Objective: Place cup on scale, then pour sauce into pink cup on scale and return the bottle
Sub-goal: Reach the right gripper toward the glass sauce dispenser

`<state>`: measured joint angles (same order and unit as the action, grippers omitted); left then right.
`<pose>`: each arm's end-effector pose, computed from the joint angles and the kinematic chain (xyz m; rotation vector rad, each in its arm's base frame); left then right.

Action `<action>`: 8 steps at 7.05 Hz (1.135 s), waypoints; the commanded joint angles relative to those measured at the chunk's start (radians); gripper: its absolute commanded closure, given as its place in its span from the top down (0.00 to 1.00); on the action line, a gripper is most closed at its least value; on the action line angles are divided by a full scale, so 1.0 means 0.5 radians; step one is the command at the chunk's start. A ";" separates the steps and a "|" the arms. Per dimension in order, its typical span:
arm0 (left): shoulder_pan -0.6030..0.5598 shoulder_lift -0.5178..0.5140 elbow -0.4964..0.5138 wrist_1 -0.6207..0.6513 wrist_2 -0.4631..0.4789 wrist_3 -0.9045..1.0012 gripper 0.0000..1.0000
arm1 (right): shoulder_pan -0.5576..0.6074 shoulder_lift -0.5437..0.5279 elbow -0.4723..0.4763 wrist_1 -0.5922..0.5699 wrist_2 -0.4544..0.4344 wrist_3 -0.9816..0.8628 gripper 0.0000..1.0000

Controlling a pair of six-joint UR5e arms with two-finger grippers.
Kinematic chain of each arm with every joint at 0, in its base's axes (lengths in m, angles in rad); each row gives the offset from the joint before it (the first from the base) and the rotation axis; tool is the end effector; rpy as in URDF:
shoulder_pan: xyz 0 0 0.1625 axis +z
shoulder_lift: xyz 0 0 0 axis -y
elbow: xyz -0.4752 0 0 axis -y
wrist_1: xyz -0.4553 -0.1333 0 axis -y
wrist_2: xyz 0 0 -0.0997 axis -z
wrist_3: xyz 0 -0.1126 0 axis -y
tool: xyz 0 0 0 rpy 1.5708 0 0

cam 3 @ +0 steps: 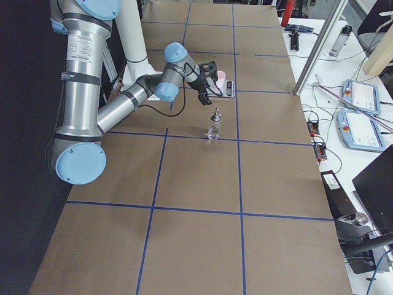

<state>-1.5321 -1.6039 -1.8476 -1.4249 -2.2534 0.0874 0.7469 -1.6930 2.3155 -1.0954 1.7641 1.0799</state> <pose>-0.0405 -0.5640 0.5685 0.1743 0.6778 0.1769 -0.2586 -0.3916 0.3303 0.4937 -0.9922 0.1232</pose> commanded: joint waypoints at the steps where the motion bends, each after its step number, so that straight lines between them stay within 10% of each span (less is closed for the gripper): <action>1: 0.002 -0.001 0.004 0.000 0.000 0.000 1.00 | -0.113 0.002 0.002 -0.012 -0.174 0.000 1.00; 8: 0.002 -0.001 0.011 0.000 -0.003 0.000 1.00 | -0.365 0.033 -0.001 -0.073 -0.540 0.000 1.00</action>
<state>-1.5309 -1.6045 -1.8417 -1.4251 -2.2538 0.0874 0.5824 -1.6767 2.3150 -1.1320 1.5232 1.0799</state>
